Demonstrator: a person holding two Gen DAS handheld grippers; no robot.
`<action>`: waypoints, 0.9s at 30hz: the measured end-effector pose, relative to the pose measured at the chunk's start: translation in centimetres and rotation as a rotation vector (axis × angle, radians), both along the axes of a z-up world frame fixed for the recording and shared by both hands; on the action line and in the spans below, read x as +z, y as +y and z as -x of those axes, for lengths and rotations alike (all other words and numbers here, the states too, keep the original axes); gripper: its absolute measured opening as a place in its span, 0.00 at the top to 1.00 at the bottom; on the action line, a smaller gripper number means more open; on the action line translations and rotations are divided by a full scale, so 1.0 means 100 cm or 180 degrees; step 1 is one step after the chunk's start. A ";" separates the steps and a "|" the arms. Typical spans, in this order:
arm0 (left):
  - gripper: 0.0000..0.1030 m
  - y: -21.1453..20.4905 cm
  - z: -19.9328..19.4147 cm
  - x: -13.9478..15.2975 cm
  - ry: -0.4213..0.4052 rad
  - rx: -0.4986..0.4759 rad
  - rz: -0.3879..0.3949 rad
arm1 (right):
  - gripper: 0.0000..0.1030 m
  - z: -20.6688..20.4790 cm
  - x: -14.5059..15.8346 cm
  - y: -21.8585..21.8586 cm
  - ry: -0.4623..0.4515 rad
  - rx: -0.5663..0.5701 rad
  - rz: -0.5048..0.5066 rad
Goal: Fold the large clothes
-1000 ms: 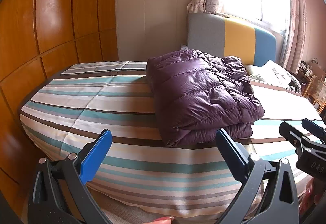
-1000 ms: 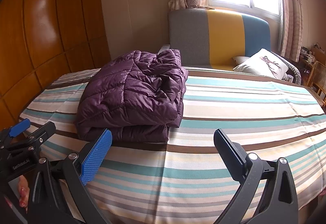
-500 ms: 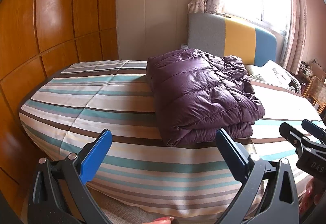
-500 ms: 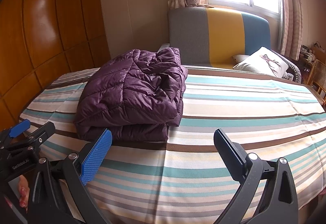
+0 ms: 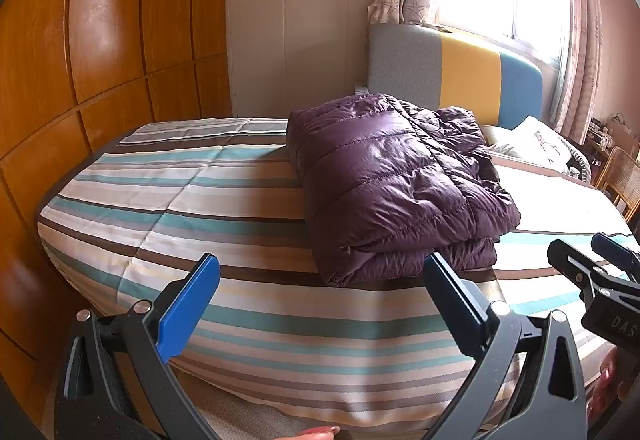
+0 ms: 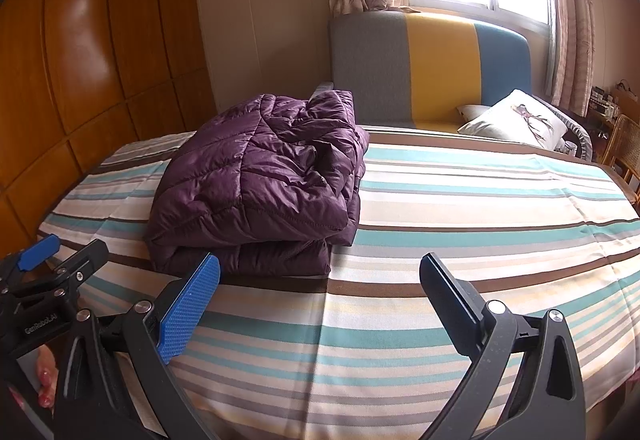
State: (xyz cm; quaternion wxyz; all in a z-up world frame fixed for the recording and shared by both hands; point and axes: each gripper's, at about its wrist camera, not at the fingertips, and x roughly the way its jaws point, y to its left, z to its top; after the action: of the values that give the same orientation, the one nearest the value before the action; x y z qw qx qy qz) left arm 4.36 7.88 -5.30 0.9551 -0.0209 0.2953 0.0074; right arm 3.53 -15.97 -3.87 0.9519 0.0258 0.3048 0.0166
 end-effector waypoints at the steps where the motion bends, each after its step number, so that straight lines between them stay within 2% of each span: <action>1: 0.02 0.000 -0.001 0.000 0.0005 -0.0005 0.0005 | 0.03 0.000 0.000 0.000 -0.0002 0.0000 -0.0003; 27: 0.02 0.000 0.001 -0.003 0.0060 0.0001 0.0092 | 0.03 -0.001 -0.002 0.001 0.0033 0.0007 -0.0015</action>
State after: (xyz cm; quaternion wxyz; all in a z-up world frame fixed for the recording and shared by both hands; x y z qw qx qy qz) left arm 4.27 7.87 -5.59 0.9519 -0.0347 0.3043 0.0035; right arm 3.64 -15.83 -4.02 0.9502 0.0278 0.3098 0.0182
